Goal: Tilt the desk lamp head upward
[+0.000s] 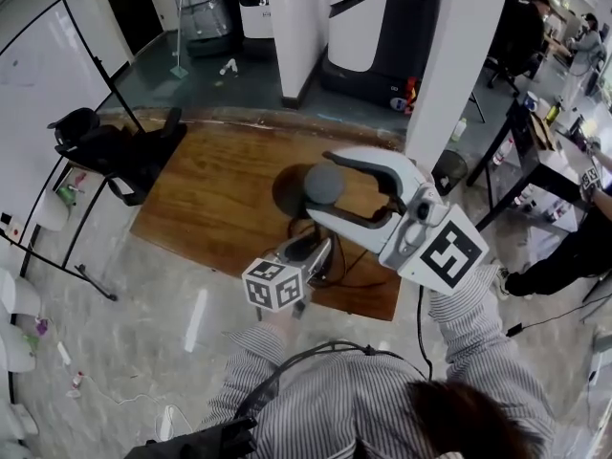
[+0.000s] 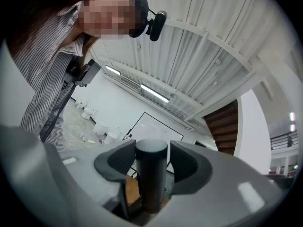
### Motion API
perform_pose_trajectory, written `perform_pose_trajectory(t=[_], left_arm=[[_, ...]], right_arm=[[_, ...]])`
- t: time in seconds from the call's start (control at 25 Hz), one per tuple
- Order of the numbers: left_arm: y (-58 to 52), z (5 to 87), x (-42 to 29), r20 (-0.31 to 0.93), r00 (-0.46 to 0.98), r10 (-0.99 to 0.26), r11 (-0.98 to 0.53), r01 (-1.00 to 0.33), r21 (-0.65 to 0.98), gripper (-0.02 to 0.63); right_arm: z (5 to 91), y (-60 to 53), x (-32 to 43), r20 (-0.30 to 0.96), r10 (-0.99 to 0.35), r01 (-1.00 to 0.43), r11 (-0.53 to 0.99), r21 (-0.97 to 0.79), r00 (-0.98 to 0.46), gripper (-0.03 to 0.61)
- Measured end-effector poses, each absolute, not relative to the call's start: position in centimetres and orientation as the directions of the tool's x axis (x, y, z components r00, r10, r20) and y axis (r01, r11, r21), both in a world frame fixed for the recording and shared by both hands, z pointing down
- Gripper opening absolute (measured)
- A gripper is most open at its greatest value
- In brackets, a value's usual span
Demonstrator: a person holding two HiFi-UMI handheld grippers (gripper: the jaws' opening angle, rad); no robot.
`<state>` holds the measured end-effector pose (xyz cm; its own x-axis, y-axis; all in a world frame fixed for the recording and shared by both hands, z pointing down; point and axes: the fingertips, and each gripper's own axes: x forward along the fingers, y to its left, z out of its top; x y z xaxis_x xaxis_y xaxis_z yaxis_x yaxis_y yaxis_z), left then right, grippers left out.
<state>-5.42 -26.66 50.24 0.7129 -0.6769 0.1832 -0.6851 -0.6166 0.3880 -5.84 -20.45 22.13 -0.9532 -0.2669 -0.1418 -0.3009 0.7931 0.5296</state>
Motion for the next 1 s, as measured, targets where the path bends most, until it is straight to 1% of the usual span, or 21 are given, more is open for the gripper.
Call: perform_pose_trajectory(t=[0.08, 0.28, 0.56, 1.0], left_arm=[[-26.8, 50.4, -5.5, 0.182, 0.706, -0.684, -0.613, -0.692, 0.381, 0.098], [-26.9, 50.1, -5.3, 0.152, 0.714, -0.684, -0.62, -0.678, 0.395, 0.1], [-26.8, 50.5, -5.4, 0.155, 0.722, -0.674, -0.623, -0.669, 0.406, 0.1], [-26.8, 50.4, -4.8, 0.16, 0.72, -0.675, -0.617, -0.67, 0.413, 0.103]], right_arm=[[22.1, -20.4, -6.0, -0.14, -0.265, -0.298, 0.792, 0.533, -0.954, 0.212], [21.9, -20.5, -5.7, -0.138, -0.256, -0.29, 0.795, 0.533, -0.957, 0.21], [22.4, -20.2, -5.8, -0.143, -0.257, -0.293, 0.778, 0.556, -0.956, 0.209], [22.0, -19.8, -4.1, -0.248, -0.285, -0.375, 0.77, 0.516, -0.926, 0.204]])
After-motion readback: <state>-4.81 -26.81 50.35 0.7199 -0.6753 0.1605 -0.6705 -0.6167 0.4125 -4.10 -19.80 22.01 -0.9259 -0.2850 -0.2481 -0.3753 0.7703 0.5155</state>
